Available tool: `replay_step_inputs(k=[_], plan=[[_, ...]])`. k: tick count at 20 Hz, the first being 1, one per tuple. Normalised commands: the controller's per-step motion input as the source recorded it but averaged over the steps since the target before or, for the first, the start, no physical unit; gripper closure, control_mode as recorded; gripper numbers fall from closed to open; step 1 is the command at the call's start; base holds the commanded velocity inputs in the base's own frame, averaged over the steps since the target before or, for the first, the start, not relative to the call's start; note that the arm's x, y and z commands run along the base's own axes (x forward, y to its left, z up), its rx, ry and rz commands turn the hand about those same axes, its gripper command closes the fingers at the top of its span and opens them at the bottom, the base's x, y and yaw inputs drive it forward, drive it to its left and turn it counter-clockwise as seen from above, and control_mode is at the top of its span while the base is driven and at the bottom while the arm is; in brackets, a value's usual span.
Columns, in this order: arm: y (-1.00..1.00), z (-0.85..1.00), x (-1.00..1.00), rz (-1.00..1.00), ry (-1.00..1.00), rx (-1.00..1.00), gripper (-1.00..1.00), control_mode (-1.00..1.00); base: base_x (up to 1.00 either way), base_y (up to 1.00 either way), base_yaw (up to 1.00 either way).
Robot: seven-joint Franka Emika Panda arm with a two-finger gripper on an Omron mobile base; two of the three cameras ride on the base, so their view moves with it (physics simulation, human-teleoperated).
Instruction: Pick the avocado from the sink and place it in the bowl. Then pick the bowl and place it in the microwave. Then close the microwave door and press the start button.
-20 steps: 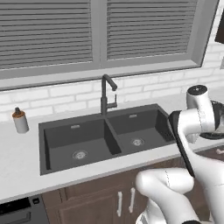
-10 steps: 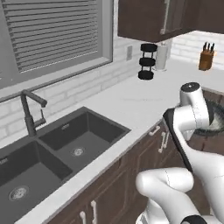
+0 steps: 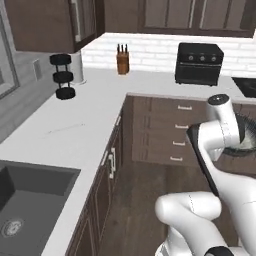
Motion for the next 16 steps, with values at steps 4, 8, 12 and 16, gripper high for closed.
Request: replay_step_inputs(k=[4, 8, 12, 16], plan=[[0.00, 0.00, 0.00, 0.00, 0.00, 0.00, 1.00, 1.00, 0.20, -0.91, -0.54], [0.00, 0.00, 0.00, 0.00, 0.00, 0.00, 1.00, 1.00, 0.28, -0.87, -0.57], [0.00, 0.00, 0.00, 0.00, 0.00, 0.00, 1.00, 1.00, 0.24, -0.42, -0.83], [0.00, 0.00, 0.00, 0.00, 0.00, 0.00, 1.00, 1.00, 0.24, -0.17, -0.91]])
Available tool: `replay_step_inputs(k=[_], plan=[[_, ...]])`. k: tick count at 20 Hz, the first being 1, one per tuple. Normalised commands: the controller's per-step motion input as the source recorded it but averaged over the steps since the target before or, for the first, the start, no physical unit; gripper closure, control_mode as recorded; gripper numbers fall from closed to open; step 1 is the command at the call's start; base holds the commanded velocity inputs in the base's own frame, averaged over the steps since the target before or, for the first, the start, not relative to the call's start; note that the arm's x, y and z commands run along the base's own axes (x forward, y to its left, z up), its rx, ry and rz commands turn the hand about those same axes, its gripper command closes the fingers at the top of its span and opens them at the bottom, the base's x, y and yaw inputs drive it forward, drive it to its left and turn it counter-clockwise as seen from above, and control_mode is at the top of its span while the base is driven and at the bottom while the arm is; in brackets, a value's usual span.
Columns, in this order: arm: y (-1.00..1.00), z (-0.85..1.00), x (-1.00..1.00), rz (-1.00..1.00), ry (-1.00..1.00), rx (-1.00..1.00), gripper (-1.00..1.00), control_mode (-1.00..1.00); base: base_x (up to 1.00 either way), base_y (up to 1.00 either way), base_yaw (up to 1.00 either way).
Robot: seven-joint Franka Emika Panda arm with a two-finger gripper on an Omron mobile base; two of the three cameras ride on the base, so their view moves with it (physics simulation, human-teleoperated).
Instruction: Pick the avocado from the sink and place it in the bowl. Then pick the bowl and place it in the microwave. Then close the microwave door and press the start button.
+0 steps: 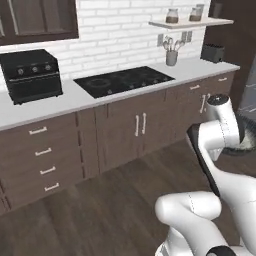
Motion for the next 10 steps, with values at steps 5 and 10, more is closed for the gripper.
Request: replay_step_inputs(k=[5, 10], plan=[[0.00, 0.00, 0.00, 0.00, 0.00, 0.00, 1.00, 1.00, 0.22, -0.08, -0.90], [0.00, 0.00, 0.00, 0.00, 0.00, 0.00, 1.00, 1.00, 0.07, -0.14, -0.86]])
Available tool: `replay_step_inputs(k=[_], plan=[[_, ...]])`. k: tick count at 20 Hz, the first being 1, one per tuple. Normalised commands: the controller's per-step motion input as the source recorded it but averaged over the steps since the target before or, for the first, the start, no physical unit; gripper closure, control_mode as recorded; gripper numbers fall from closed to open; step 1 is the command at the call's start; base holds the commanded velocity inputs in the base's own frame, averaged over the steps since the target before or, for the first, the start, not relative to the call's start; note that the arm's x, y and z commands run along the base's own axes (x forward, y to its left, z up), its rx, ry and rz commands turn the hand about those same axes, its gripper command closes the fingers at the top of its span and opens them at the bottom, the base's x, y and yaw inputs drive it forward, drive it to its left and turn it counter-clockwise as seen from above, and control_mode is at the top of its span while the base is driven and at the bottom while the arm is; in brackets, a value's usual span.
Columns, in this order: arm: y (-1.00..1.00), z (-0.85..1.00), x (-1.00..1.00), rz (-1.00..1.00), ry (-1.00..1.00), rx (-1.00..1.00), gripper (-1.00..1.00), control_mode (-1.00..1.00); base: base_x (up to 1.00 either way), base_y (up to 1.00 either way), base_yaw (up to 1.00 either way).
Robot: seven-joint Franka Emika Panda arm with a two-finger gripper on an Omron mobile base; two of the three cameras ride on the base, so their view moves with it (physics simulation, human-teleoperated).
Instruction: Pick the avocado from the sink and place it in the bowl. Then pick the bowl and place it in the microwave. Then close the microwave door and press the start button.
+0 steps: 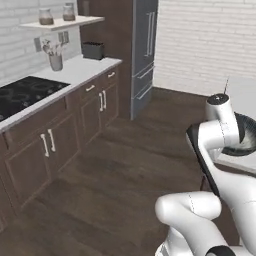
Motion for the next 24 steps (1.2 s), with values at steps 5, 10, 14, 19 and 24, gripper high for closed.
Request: replay_step_inputs(k=[5, 10, 14, 19, 24], plan=[[0.00, 0.00, 0.00, 0.00, 0.00, 0.00, 1.00, 1.00, -0.01, -0.26, -0.85], [0.00, 0.00, 0.00, 0.00, 0.00, 0.00, 1.00, 1.00, 0.00, -0.36, -0.85], [0.00, 0.00, 0.00, 0.00, 0.00, 0.00, 1.00, 1.00, 0.17, -0.35, -0.85], [0.00, 0.00, 0.00, 0.00, 0.00, 0.00, 1.00, 1.00, 0.39, -0.58, -0.77], [0.00, 0.00, 0.00, 0.00, 0.00, 0.00, 1.00, 1.00, 0.67, -0.45, -0.75]])
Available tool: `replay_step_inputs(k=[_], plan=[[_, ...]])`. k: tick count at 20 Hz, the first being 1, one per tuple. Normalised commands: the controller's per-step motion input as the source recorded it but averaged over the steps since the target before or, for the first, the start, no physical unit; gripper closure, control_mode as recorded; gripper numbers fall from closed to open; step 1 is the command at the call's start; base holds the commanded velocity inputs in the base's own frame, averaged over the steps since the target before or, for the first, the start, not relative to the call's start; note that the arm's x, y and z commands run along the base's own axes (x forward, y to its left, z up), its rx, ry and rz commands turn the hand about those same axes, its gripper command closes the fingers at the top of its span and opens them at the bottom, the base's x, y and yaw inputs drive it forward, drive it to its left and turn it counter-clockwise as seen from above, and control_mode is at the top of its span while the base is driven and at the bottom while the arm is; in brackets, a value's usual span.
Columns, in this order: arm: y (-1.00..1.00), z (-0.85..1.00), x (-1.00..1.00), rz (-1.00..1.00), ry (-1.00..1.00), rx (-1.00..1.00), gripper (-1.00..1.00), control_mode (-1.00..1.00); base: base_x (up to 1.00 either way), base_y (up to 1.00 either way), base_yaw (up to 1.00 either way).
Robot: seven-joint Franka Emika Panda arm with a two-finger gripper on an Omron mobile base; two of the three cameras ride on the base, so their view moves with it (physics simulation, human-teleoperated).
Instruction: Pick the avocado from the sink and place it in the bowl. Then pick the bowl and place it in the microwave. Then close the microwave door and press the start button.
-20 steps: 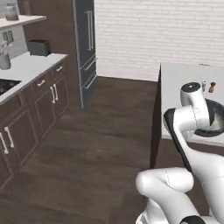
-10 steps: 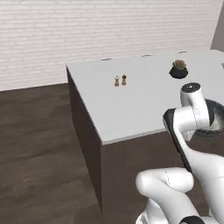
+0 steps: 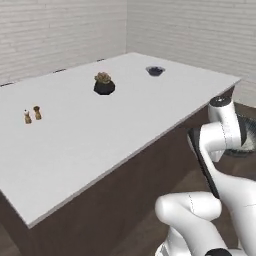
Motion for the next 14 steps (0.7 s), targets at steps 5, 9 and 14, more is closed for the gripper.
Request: replay_step_inputs(k=[5, 9, 14], plan=[[0.00, 0.00, 0.00, 0.00, 0.00, 0.00, 1.00, 1.00, 0.83, -0.36, -0.71], [0.00, 0.00, 0.00, 0.00, 0.00, 0.00, 1.00, 1.00, 0.82, -0.35, -0.71], [0.00, 0.00, 0.00, 0.00, 0.00, 0.00, 1.00, 1.00, 0.80, -0.21, -0.72]])
